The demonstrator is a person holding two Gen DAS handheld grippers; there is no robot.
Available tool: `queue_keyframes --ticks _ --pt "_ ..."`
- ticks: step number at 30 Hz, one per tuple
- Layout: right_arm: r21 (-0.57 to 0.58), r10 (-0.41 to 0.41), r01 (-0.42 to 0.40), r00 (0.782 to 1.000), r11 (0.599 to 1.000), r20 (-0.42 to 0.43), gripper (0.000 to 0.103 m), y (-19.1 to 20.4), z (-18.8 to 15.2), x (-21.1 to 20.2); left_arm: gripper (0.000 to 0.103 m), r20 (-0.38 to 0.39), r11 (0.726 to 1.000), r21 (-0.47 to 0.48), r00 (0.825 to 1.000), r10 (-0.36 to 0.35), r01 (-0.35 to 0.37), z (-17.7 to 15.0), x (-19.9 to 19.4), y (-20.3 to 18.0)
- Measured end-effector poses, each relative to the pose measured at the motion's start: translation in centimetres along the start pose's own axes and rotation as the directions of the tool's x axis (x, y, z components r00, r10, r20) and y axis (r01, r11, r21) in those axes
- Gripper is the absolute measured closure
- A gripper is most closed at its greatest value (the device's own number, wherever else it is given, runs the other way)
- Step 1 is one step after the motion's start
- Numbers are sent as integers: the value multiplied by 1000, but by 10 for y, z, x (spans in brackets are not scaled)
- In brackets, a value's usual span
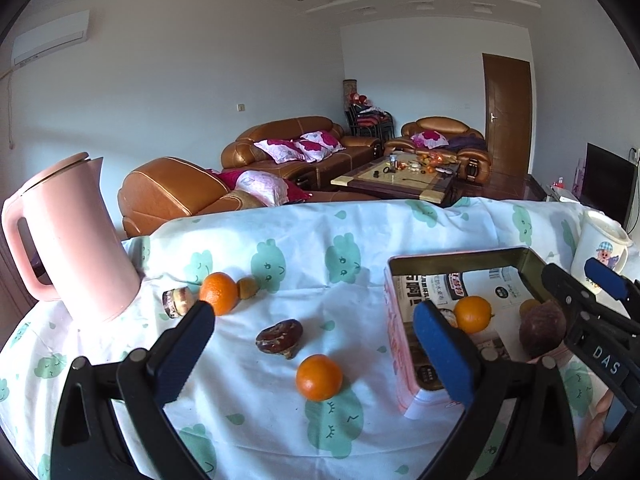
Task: Organize fruits
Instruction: 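Grasp another orange with the right tool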
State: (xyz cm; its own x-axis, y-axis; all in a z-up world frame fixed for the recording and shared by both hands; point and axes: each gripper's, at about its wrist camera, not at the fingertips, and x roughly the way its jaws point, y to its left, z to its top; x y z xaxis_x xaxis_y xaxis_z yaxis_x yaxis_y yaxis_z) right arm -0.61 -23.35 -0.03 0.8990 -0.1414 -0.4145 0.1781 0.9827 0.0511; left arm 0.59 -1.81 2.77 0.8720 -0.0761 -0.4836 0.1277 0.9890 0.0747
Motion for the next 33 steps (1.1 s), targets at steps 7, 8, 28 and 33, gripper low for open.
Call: queue_keyframes --ticks 7,8,28,33 --pt "-4 15 -15 1000 1000 -12 29 21 -6 -8 1 -12 1000 -15 1000 13 -14 -6 -1 18" --pt "-9 18 -18 1000 1000 -11 29 26 -7 -9 1 -15 1000 -18 1000 15 -15 -6 -1 22" --pt "-181 137 -150 987 972 -81 29 145 -21 -6 1 -210 956 -228 968 138 -186 -18 35 171" --pt "-252 183 -221 969 942 -164 30 180 -26 11 1 -248 928 -302 958 147 -220 -24 39 208"
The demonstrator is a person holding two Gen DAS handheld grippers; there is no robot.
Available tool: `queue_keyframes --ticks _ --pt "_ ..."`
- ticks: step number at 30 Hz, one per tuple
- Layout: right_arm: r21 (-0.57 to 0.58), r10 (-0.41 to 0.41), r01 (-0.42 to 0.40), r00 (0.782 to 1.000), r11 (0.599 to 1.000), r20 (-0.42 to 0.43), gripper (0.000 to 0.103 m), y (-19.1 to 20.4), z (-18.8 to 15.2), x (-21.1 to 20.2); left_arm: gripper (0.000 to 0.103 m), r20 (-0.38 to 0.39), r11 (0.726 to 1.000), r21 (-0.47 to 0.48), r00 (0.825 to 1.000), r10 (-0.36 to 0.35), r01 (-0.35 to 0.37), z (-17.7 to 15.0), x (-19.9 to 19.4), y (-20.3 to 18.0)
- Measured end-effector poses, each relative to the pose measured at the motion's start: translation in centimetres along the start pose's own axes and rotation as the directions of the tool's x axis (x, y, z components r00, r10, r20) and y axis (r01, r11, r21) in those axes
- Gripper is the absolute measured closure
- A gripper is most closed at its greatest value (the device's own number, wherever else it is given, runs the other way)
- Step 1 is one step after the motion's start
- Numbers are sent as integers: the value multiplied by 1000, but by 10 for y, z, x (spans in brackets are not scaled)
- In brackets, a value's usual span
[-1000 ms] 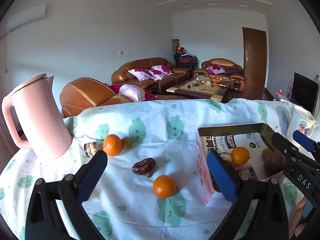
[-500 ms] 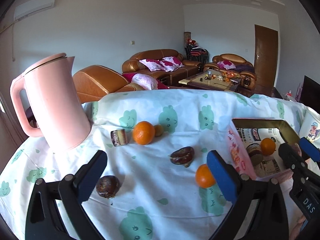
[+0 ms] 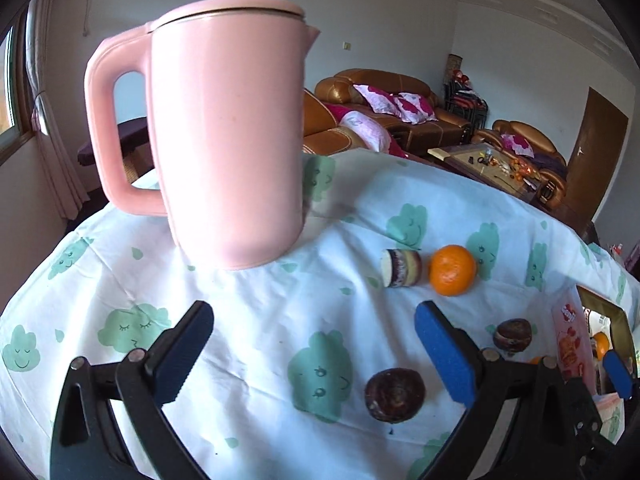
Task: Organize fruits
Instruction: 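Grasp another orange with the right tool, then grasp the dark brown round fruit with the left tool while the right tool carries the orange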
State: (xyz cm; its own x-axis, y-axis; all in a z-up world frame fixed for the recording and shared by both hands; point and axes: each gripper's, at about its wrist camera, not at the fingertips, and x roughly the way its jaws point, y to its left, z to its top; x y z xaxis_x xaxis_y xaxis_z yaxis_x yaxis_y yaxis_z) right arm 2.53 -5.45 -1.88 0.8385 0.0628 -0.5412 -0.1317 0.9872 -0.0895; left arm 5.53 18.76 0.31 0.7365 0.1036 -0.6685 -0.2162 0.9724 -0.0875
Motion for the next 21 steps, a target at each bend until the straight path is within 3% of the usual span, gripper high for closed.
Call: queue_keyframes --ticks 4,11,19,21 --pt "-59 19 -24 996 998 -82 40 18 5 23 1 -20 999 -34 1000 -15 14 2 5 9" --pt "-81 9 -31 967 996 -253 43 25 5 65 1 -65 998 7 996 -64 65 -3 7 -3" --pt "-155 -66 23 959 988 -276 50 28 5 67 1 -99 982 174 993 -59 75 -15 10 -34" --pt "-178 -51 1 959 984 -279 62 32 4 65 1 -115 976 199 991 -64 86 -19 12 -40"
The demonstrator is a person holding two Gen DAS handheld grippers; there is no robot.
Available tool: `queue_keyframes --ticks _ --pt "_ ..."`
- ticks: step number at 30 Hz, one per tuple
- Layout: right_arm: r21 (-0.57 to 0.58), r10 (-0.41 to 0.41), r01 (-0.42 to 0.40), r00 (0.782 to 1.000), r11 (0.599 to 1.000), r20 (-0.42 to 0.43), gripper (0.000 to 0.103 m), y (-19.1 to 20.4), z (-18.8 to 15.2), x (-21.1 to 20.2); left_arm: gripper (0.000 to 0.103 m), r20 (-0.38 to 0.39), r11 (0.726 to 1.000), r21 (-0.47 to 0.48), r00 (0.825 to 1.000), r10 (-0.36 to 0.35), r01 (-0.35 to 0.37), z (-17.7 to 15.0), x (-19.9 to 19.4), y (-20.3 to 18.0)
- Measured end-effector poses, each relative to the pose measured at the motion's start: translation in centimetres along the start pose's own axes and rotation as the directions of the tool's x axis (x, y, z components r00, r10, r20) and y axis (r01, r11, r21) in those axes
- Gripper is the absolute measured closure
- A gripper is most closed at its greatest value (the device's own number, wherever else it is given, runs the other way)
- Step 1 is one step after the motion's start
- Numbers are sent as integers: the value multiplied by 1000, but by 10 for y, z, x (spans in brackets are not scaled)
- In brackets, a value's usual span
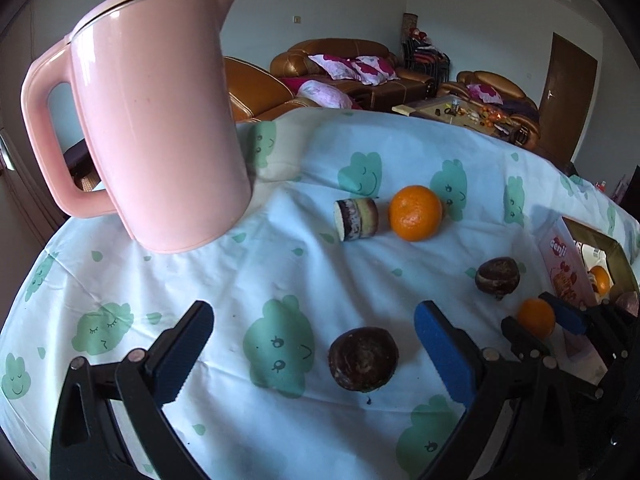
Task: Organize fruits
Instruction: 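Grasp the dark brown round fruit with the left tool while the right tool carries the orange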
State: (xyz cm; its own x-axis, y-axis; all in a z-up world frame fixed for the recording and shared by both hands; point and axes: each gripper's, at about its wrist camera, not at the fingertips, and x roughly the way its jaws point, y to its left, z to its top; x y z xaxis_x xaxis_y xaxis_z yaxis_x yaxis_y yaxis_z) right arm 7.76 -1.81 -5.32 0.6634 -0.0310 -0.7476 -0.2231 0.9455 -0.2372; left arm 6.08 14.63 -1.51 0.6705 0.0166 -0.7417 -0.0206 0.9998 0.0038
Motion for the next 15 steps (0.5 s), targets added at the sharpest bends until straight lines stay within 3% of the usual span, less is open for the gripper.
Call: queue_keyframes --ticks 1,4,7,9,13,15 --pt "-1 9 -9 1000 1000 -4 67 1 0 -1 1 -7 1000 17 1000 -1 1 -1 2 -3" --pt "15 18 -18 1000 1000 8 67 0 -6 -6 1 -20 997 71 1000 12 -10 -4 6 -13" --pt "83 96 -103 992 991 78 67 -11 -11 -21 9 -51 996 84 999 8 -4 -8 13 -15" --pt "115 142 -162 976 980 167 67 -19 -16 -36 26 -93 997 77 996 -2 9 -11 22 -14" --pt "156 203 -247 945 956 257 67 -29 -25 -54 37 -103 998 22 993 -50 53 -12 27 -4" --pt "177 217 -271 937 946 274 67 -32 -27 -58 61 -84 997 9 994 -75 76 -12 24 -1"
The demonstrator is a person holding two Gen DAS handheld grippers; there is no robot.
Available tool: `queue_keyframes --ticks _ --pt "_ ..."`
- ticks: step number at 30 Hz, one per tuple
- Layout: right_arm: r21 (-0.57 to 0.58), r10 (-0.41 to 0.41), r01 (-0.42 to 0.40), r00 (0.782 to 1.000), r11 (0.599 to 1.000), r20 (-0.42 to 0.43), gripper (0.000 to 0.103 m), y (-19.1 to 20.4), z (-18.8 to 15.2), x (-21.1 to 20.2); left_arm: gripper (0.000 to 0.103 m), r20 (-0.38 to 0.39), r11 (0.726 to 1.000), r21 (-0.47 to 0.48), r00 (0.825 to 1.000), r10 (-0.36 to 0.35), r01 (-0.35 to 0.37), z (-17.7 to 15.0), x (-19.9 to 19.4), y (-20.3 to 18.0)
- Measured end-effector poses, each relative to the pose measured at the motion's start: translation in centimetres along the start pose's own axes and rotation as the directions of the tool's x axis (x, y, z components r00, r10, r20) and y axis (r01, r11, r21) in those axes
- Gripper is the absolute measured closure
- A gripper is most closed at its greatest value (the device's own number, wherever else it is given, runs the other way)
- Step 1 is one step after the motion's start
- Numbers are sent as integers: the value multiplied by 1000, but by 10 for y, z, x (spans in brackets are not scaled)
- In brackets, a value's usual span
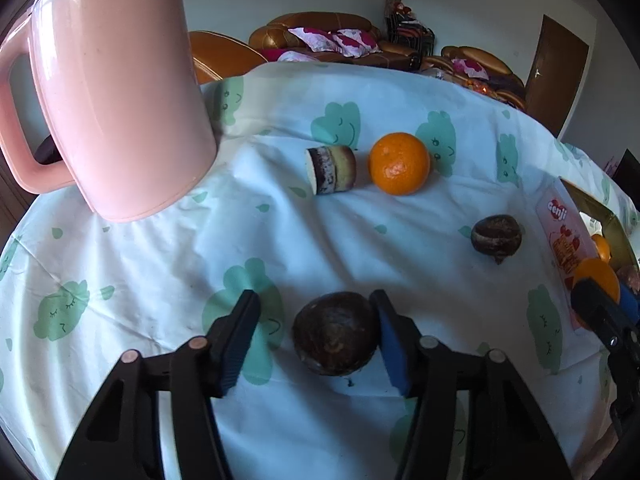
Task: Organize fruits
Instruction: 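Grasp the dark brown round fruit with the left tool while the right tool carries the orange, then lower the orange and the brown fruit into the tin box and open both tools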
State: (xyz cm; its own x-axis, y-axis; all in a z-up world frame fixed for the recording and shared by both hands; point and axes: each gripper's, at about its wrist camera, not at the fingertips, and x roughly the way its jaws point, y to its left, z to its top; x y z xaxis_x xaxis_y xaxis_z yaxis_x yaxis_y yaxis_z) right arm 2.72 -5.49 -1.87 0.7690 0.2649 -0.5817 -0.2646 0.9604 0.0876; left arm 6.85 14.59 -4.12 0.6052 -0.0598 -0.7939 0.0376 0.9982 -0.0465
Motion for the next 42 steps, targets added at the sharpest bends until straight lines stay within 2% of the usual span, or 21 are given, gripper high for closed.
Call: queue_keyframes --ticks 1,4,7,10,13,15,17,20,23,27,34,42 --pt "5 2 -2 1000 1000 6 67 0 0 -2 65 3 1000 1 1000 -12 12 0 -1 0" --pt "-14 -27 27 999 1000 23 67 1 -2 -7 65 32 998 -41 998 -51 52 0 -5 6" --pt "-16 -43 44 998 999 54 67 0 0 -12 65 121 993 -71 989 -89 98 3 -19 12" --pt "16 -42 41 994 999 99 67 -8 3 -23 65 268 979 -86 951 -155 184 7 -42 17" --pt "33 -61 56 987 998 151 67 -17 7 -36 65 393 983 -59 909 -139 175 4 -63 13" --pt "32 -76 71 981 997 178 67 -23 9 -43 65 434 985 -51 892 -125 162 4 -68 11" --pt "31 -93 88 976 996 197 67 -29 11 -49 65 451 983 -56 883 -132 175 4 -69 11" --pt "34 -119 115 970 993 211 67 -41 13 -55 65 458 981 -64 879 -133 181 3 -67 9" --pt "56 -159 151 965 987 210 67 -57 13 -58 65 448 982 -61 884 -135 181 0 -62 1" --pt "92 -209 194 957 977 200 67 -84 12 -62 65 430 986 -33 893 -134 164 -1 -56 -14" --pt "142 -288 263 938 954 192 67 -127 9 -75 65 410 984 31 895 -175 178 -8 -58 -51" --pt "211 -361 322 914 923 187 67 -173 6 -91 65 406 969 144 881 -242 200 -4 -66 -112"
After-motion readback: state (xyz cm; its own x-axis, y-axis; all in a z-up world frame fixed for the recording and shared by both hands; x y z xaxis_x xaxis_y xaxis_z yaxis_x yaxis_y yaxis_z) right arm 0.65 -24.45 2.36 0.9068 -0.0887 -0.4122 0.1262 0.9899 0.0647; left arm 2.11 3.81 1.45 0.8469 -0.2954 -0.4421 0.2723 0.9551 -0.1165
